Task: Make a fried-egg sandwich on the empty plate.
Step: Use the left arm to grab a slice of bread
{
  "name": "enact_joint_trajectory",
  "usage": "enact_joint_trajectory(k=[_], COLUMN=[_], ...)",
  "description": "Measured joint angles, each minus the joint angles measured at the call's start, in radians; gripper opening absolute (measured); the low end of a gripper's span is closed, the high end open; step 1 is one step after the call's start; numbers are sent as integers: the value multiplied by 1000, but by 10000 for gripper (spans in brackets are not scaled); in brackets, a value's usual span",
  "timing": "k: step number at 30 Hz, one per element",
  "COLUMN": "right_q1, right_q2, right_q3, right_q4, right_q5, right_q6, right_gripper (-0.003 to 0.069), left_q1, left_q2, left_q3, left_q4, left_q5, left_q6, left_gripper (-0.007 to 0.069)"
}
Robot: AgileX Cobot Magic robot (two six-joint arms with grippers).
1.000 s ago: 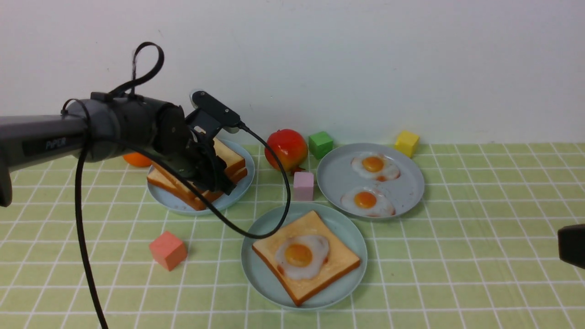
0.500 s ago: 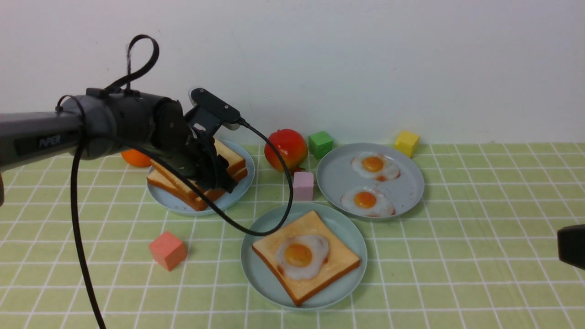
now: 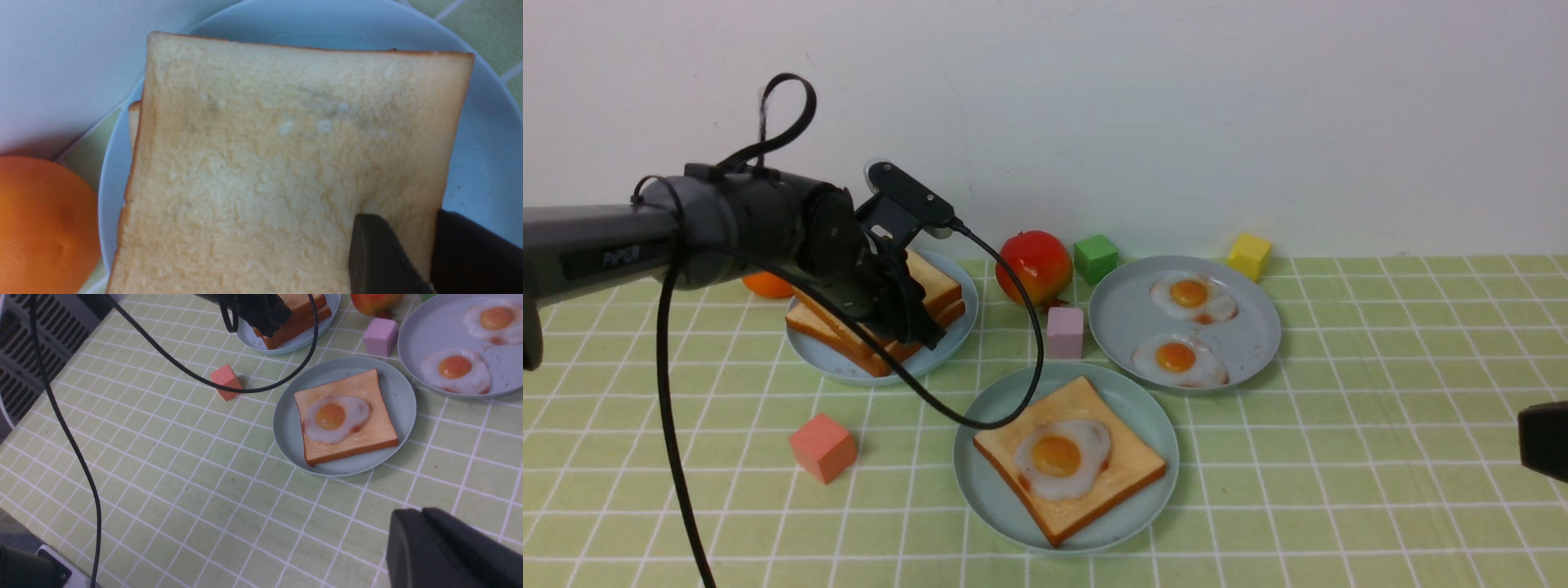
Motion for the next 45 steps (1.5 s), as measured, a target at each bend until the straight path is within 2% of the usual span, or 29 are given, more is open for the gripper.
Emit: enact_joint_trajectory(k=[7,14,18,26,40,45], right_q1=[0,0,0,0,0,0], right_q2=[0,0,0,0,0,0], right_q3=[0,0,0,0,0,0], right_q4=[0,0,0,0,0,-6], right_q5=[0,1,2,2,4,4], right_q6=[0,0,0,0,0,-2], right_gripper=[52,57,59,62,69,73], left_q1=[0,0,0,0,0,-4], left_q2=[2,4,7,10,-47,-109], left_q3=[0,0,0,-3,2,3], left_q4=[0,3,6,12,14,3], left_q5=[-1,-1,-3,-3,20,72], left_q6=[0,0,0,4,4,0], left_gripper=[260,261,218,50,43,29])
